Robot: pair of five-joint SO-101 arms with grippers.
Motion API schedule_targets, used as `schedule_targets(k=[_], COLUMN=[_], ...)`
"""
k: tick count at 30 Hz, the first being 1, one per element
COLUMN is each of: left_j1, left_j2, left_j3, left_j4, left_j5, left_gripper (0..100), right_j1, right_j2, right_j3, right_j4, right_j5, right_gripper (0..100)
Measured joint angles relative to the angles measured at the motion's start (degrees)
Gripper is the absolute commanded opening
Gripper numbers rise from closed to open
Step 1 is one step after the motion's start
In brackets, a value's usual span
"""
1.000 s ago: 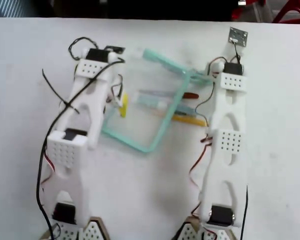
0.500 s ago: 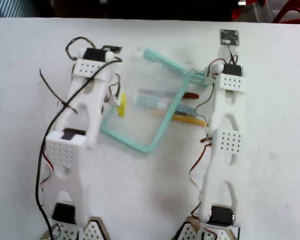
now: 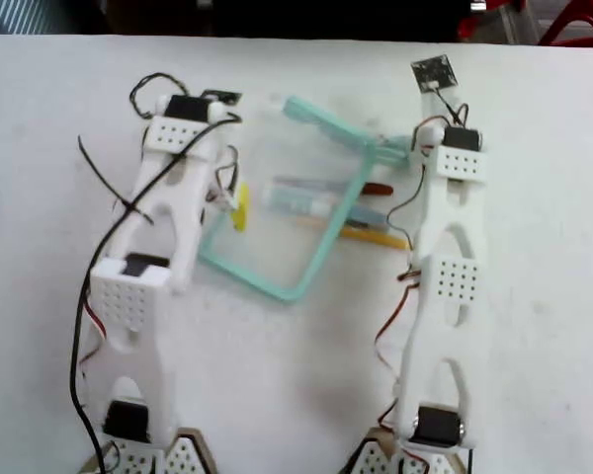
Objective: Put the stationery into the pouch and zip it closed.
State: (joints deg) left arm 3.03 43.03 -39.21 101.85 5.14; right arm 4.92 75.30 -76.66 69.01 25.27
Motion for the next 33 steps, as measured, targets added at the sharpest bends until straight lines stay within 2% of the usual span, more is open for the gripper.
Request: schedule_targets(k=[5, 10, 16, 24, 33], left_j1=[0.00, -1.85, -3.08, -2.99, -3.08], left_j2=[0.00, -0.97, -13.63, -35.25, -58.11], left_j3=[-1.23, -1.67, 4.31, 14.07, 23.74], left_j4=[0.09, 0.09, 0.09, 0.18, 0.18], left_j5=[-0.26, -2.46, -2.99, -9.49, -20.75], left_gripper=[24, 28, 31, 31, 31], right_j1=[-6.77, -14.07, -20.40, -26.73, -42.90], right_j2=[-4.92, -19.96, -40.70, -60.40, -78.07], right_j3=[-8.88, -14.33, -10.46, -9.05, -9.05], right_j4=[14.77, 25.23, 27.25, 27.87, 27.96], right_j5=[0.09, 0.09, 0.09, 0.09, 0.09], right_gripper=[1.7, 1.7, 1.7, 1.7, 1.7])
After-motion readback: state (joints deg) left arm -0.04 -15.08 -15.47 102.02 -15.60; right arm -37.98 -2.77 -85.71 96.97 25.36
